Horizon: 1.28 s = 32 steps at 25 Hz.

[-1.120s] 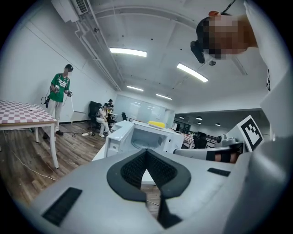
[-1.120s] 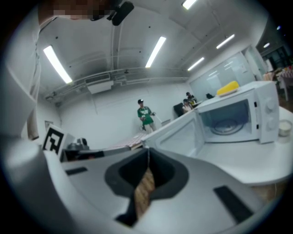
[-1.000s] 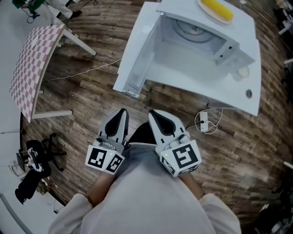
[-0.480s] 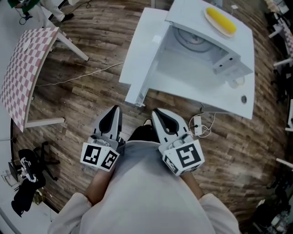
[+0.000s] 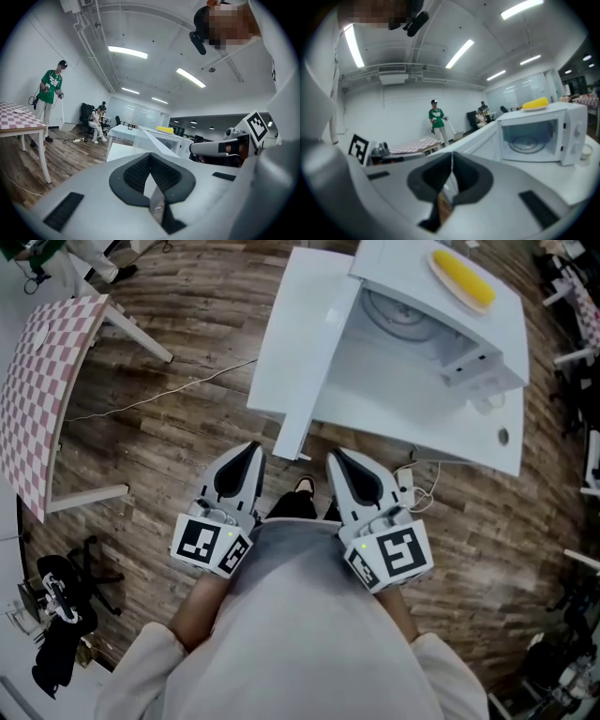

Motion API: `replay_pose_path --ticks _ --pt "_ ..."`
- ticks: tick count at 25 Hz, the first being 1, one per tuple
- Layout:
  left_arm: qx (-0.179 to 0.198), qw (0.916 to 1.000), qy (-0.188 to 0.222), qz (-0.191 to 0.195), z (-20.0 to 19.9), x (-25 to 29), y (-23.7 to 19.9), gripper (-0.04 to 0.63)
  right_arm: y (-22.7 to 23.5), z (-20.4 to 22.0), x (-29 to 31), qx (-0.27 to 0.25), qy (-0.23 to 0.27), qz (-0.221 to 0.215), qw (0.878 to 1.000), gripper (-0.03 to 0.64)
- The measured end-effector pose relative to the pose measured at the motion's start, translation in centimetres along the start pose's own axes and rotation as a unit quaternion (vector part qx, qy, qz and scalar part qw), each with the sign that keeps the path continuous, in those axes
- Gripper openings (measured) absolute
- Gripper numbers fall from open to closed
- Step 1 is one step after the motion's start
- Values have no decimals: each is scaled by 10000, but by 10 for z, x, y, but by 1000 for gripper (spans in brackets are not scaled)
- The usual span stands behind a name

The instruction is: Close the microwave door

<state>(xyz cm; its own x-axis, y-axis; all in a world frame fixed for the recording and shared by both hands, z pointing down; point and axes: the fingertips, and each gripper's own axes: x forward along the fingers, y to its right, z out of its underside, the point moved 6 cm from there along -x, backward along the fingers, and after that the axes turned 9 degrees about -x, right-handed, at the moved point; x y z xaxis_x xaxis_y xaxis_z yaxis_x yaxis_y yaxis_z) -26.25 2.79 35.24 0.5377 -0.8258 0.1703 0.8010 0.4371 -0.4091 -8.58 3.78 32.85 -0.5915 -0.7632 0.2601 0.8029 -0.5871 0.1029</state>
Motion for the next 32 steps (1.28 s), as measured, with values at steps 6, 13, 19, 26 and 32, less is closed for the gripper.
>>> replay_pose_path --ticks 6,13,19,26,32 --pt "97 9999 -25 -40 3 12 -1 20 12 2 7 -26 -58 -55 10000 25" --pt "24 9998 -3 -188 5 18 3 20 23 -1 6 -41 -76 -215 9997 25" --pt "-139 9996 62 -251 7 18 4 20 26 -2 7 -83 -114 -277 9995 25" --pt "-18 9999 -77 -84 8 23 11 20 32 -2 6 -1 -110 -184 9998 24" --pt "33 9996 -177 196 10 29 19 20 36 2 2 69 -126 -51 9999 25"
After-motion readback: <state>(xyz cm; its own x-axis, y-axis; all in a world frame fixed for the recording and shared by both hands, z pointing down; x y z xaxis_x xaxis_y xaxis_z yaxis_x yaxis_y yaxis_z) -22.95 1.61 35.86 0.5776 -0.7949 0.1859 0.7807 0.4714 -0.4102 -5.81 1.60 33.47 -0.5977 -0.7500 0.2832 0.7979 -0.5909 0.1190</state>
